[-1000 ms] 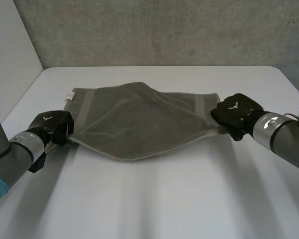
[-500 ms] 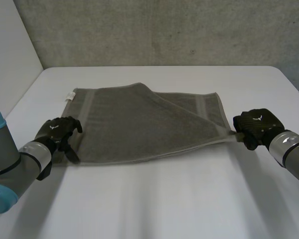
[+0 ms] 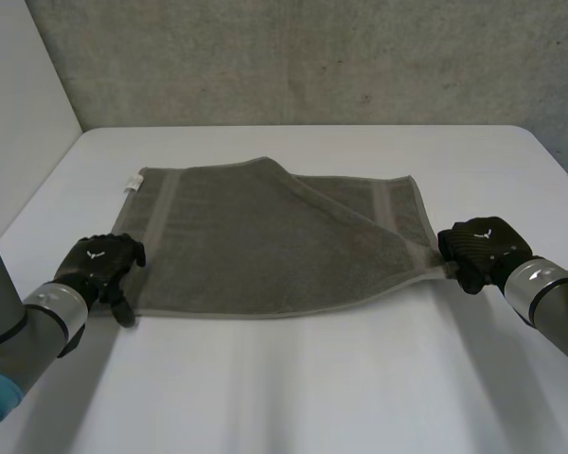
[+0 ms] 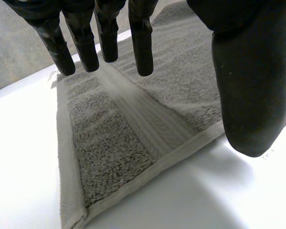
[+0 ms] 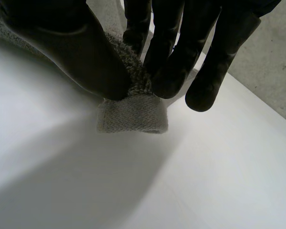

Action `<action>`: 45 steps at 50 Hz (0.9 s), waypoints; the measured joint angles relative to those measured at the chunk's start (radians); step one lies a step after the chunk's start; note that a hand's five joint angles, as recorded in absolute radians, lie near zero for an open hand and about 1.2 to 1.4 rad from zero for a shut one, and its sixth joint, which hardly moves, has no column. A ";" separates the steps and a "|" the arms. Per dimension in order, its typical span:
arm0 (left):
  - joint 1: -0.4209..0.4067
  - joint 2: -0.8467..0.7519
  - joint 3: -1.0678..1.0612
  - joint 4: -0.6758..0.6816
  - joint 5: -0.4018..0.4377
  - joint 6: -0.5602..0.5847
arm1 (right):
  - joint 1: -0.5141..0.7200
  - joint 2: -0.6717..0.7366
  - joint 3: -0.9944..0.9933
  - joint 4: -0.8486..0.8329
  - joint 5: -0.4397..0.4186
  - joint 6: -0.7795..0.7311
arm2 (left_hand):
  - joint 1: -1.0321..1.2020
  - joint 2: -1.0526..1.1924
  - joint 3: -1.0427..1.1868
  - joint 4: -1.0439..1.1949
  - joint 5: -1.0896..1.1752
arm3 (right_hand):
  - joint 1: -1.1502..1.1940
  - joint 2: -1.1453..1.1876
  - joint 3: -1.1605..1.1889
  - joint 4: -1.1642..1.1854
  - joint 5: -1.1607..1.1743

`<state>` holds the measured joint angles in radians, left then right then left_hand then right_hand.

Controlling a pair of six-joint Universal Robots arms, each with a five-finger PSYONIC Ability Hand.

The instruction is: Fold the towel.

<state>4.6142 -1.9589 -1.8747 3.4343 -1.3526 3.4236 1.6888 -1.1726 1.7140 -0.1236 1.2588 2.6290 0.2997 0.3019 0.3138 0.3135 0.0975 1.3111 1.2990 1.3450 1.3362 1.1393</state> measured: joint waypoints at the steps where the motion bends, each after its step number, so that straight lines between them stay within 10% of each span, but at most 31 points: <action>1: 0.002 -0.009 0.003 0.007 0.000 0.004 | -0.001 0.003 -0.001 0.000 0.001 0.000 | 0.000 0.000 0.000 0.000 0.000 | 0.000 0.000 0.000 0.000 0.000; 29: 0.008 -0.145 0.118 0.037 -0.008 0.008 | 0.007 0.013 0.014 -0.001 0.002 0.001 | 0.035 0.029 0.018 0.016 0.074 | 0.000 0.000 0.000 0.000 0.000; 45: 0.009 -0.140 0.139 0.041 -0.009 0.006 | 0.008 0.013 0.016 -0.006 0.002 0.002 | 0.420 0.423 0.409 0.410 0.443 | 0.000 0.000 0.000 0.000 0.000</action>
<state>4.6229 -2.0988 -1.7360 3.4752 -1.3620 3.4300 1.6966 -1.1597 1.7304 -0.1293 1.2609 2.6310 0.7201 0.7251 0.7231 0.7237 0.5403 1.3111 1.2990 1.3448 1.3362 1.1393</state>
